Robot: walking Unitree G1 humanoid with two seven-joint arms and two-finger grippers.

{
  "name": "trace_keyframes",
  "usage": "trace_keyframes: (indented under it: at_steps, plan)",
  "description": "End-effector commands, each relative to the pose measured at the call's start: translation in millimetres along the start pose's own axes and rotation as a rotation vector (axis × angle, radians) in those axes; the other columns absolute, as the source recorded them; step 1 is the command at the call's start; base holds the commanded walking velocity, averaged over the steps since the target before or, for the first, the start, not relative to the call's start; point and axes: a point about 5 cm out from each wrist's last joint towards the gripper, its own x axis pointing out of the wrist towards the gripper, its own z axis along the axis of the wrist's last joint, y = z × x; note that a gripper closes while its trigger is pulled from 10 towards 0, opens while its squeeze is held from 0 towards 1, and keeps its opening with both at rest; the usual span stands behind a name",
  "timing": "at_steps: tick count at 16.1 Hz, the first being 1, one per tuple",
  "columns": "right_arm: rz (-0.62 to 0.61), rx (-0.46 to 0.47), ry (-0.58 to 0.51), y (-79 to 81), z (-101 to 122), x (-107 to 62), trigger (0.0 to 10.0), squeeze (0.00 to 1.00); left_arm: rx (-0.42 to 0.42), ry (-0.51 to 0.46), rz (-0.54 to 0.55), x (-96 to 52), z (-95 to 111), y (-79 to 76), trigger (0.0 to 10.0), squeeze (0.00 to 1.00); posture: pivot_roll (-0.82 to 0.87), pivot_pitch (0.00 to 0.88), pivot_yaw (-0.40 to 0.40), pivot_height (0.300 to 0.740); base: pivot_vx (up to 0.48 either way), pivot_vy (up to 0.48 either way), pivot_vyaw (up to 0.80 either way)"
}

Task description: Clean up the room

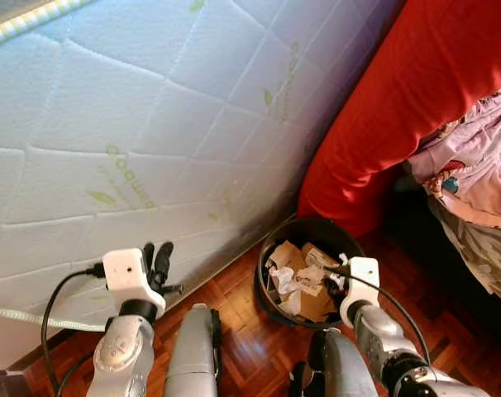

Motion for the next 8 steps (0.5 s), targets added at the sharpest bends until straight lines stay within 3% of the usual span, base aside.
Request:
trace_keyframes:
  at_steps: [1,5,8]
  plan:
    - [0.002,0.003,0.062,-0.2,-17.4,-3.3,10.0,1.0,-0.003,0.017,0.002,-4.7,-2.3,-0.7,10.0,0.0,0.35,0.337,-0.017,0.626,0.0,0.0,0.0]
    - [0.041,-0.059,0.068,5.8,-18.5,-3.0,10.0,1.0,-0.002,0.025,0.001,-6.4,-2.4,-1.6,10.0,0.0,0.35,0.34,-0.016,0.626,0.0,0.0,0.0]
    - [0.037,-0.076,-0.021,8.9,-1.9,-0.1,10.0,1.0,0.0,0.029,0.005,-8.5,-3.3,-0.8,10.0,0.0,0.36,0.343,-0.015,0.626,0.0,0.0,0.0]
